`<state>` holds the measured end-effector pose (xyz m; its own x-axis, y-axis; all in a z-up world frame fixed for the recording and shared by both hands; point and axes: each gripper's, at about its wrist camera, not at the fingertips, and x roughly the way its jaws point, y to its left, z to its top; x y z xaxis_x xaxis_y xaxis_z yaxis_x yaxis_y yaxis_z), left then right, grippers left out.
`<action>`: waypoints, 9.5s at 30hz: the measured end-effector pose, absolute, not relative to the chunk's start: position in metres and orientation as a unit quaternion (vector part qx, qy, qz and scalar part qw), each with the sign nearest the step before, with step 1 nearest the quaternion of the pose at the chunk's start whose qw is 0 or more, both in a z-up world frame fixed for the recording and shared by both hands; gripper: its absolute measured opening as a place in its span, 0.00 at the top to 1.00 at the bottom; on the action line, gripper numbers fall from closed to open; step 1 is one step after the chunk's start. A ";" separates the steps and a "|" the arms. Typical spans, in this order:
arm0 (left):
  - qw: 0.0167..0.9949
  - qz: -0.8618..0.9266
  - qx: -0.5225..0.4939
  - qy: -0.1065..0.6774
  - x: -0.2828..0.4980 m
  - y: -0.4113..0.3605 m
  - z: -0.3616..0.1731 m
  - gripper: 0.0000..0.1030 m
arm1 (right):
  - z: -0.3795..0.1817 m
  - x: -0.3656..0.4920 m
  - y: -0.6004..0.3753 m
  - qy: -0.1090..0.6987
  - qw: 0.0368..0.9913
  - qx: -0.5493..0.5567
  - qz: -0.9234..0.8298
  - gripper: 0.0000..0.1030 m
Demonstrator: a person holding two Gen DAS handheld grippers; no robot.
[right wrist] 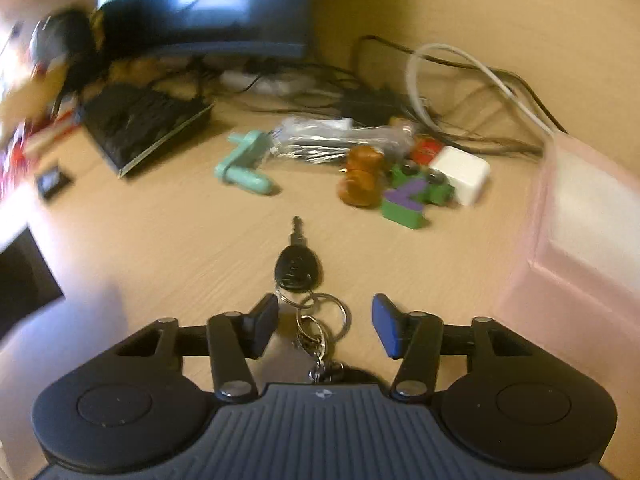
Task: Organize rigid objects
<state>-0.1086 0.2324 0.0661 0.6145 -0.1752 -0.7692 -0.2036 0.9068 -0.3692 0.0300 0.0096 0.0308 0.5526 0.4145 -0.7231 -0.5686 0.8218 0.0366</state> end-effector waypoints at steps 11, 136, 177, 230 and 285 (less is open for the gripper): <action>0.877 -0.039 -0.183 0.442 -0.087 0.212 0.075 0.51 | 0.070 0.021 0.006 0.325 0.897 -0.088 0.285 0.73; 0.927 -0.123 -0.026 0.353 0.092 0.093 0.082 0.77 | 0.032 -0.044 -0.126 0.459 0.888 0.012 0.006 0.00; 0.915 -0.107 0.046 0.386 0.144 0.022 0.041 0.70 | 0.038 -0.035 -0.166 0.443 0.895 -0.003 0.051 0.05; 0.869 -0.111 0.074 0.477 -0.041 0.061 0.042 0.71 | 0.030 -0.037 -0.143 0.441 0.897 0.001 0.014 0.05; 0.914 -0.026 -0.071 0.399 -0.071 0.168 0.032 0.41 | 0.042 -0.021 -0.034 0.383 0.904 -0.067 0.179 0.05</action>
<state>-0.0706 0.1681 0.0317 0.6798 -0.1043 -0.7259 -0.0087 0.9886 -0.1502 -0.0209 -0.0341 0.0423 0.6432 0.2721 -0.7157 -0.3749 0.9270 0.0156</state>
